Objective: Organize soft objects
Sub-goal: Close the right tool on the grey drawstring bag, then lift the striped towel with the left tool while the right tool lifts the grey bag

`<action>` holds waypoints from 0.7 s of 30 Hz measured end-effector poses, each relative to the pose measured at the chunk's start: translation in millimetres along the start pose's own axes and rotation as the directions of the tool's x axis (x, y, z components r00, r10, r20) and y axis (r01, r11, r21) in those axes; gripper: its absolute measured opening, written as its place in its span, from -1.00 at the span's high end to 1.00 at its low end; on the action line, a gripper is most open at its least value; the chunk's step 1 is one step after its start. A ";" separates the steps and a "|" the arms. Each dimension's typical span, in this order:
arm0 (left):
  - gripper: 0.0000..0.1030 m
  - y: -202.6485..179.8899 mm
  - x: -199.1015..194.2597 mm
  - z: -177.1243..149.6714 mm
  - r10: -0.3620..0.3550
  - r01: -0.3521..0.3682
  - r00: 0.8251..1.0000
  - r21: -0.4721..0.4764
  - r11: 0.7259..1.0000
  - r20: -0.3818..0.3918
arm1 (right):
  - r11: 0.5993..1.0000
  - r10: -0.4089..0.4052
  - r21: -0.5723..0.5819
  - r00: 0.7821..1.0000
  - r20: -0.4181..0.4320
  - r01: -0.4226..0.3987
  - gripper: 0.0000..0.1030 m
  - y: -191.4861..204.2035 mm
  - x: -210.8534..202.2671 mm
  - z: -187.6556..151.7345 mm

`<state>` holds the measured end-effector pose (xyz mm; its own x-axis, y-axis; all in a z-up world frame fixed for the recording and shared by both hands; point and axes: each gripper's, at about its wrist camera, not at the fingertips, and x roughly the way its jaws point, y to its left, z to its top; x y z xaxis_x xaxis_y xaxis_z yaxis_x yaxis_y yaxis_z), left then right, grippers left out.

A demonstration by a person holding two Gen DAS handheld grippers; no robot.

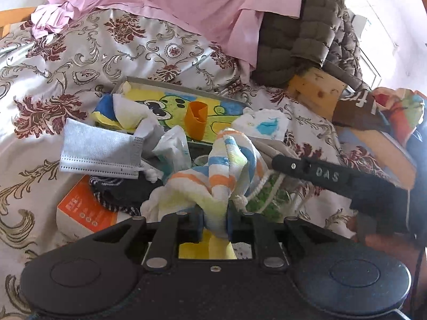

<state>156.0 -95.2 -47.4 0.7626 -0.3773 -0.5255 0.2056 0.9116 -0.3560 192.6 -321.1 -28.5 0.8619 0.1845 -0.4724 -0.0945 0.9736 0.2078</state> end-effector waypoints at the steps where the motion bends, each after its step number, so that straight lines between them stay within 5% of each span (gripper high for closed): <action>1: 0.60 0.2 2.2 2.1 0.000 0.000 1.000 0.002 1.000 0.001 | 1.000 -0.002 -0.004 1.000 0.001 0.002 0.03 0.4 0.6 0.1; 21: 0.27 17.9 51.4 25.9 0.063 -0.063 0.998 -0.077 0.995 0.001 | 0.996 -0.028 -0.080 0.999 -0.031 0.026 -0.34 5.6 20.6 -2.9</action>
<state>214.8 -94.0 -60.8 0.7747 -0.3185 -0.5462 0.1090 0.9182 -0.3807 208.4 -311.4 -39.5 0.8485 0.1607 -0.5042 -0.1118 0.9857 0.1260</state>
